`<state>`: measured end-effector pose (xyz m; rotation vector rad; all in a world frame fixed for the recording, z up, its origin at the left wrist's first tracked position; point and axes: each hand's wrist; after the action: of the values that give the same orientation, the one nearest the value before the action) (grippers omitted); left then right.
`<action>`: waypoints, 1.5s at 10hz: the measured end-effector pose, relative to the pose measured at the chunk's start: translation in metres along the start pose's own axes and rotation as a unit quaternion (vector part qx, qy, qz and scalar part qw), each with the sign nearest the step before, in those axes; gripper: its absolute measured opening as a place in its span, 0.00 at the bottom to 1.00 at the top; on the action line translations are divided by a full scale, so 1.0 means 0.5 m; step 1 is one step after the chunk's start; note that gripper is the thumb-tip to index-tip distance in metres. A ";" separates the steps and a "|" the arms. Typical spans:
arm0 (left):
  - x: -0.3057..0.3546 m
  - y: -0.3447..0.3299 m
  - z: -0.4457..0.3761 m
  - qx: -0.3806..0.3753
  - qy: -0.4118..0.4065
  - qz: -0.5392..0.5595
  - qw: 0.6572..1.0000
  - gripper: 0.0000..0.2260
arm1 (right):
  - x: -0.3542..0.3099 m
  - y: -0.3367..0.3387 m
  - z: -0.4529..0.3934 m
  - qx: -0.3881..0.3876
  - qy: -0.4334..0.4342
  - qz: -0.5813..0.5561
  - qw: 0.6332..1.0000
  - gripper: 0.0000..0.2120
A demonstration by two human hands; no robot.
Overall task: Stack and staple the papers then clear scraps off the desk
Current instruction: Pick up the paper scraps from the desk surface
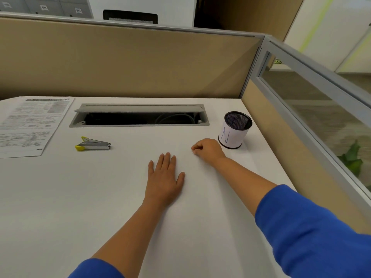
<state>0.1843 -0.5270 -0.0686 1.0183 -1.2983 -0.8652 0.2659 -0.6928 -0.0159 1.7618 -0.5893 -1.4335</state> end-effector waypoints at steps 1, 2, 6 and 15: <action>0.000 -0.002 -0.002 0.000 0.000 0.002 1.000 0.29 | 0.011 0.001 -0.012 0.000 -0.004 -0.011 1.000 0.09; -0.001 -0.002 -0.004 0.001 0.000 0.002 1.000 0.29 | 0.015 0.008 -0.023 -0.008 -0.005 -0.015 1.000 0.07; 0.001 0.006 -0.003 -0.011 0.003 0.003 1.000 0.28 | 0.016 0.030 -0.034 -0.096 0.038 0.027 0.994 0.08; 0.004 0.010 0.001 -0.015 0.006 0.000 1.000 0.28 | -0.013 0.037 -0.056 -0.156 0.062 0.086 0.982 0.07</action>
<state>0.1837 -0.5271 -0.0633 0.9985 -1.2717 -0.8742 0.2930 -0.6911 0.0047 1.5013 -0.4151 -1.2137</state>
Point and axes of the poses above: each hand's wrist, its own z-axis away from the middle knuckle, its own y-axis out of the back of the hand, x = y × z, and after that the axes turned 15 degrees about y, right-handed
